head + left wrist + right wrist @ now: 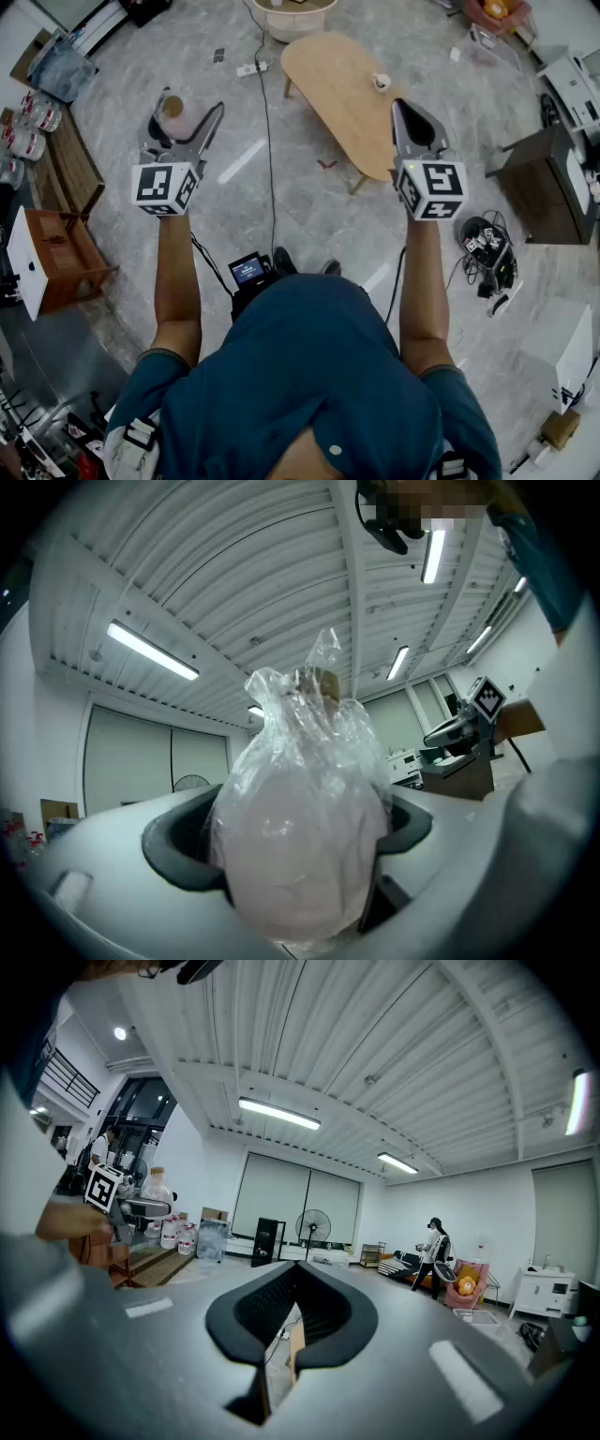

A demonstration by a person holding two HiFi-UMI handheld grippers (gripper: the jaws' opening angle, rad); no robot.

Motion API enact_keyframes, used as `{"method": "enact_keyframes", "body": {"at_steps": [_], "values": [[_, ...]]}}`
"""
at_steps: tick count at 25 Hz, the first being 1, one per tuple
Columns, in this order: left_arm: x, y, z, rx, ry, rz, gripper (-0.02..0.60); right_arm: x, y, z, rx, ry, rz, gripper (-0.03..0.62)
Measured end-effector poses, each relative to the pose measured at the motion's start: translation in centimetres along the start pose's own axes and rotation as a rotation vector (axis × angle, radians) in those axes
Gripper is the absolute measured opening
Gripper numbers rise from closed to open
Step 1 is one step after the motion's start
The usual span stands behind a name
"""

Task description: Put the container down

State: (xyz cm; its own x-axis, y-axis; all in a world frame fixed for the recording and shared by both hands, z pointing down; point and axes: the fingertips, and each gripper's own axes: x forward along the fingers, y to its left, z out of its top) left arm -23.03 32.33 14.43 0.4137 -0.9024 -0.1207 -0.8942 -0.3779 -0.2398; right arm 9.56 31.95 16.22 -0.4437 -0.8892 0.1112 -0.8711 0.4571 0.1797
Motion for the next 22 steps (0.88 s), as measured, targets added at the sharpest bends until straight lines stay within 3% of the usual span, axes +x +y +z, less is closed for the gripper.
{"method": "enact_keyframes", "body": {"at_steps": [22], "values": [[1.3,2.7,-1.2,-0.025,-0.025,-0.062,0.428,1.7,1.9,0.2,0.012,0.016,-0.055,0.011]]}}
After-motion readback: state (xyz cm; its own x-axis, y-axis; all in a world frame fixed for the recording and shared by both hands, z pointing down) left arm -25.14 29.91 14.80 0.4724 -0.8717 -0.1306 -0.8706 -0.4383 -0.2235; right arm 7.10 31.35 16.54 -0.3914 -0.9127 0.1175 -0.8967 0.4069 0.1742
